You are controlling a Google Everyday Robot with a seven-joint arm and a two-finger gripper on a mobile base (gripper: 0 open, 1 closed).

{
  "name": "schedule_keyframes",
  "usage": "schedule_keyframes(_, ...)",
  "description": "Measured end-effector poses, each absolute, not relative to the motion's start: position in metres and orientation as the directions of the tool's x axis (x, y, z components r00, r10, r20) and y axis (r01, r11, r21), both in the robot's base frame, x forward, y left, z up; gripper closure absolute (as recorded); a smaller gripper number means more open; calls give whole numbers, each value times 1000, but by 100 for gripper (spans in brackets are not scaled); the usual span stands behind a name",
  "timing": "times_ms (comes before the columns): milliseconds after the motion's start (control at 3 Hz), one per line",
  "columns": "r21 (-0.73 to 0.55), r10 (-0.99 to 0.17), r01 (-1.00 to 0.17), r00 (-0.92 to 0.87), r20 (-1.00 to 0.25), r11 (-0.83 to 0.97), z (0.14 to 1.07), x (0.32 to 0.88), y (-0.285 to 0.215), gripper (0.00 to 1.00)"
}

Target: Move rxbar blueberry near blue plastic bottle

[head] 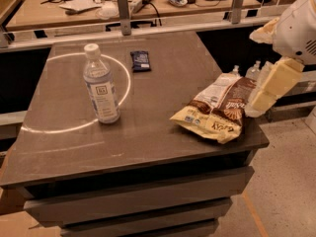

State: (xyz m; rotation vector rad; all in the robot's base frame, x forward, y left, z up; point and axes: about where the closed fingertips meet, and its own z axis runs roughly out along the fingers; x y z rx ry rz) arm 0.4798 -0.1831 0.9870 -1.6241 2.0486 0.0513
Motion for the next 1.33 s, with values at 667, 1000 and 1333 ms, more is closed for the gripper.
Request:
schedule_keyframes(667, -230, -768, -907, -141, -625, 353, 961, 546, -146, 0)
schedule_keyframes(1000, -207, -678, -878, -164, -717, 432, 944, 591, -131, 0)
schedule_keyframes(1333, -207, -673, -875, -165, -721, 437, 943, 591, -129, 0)
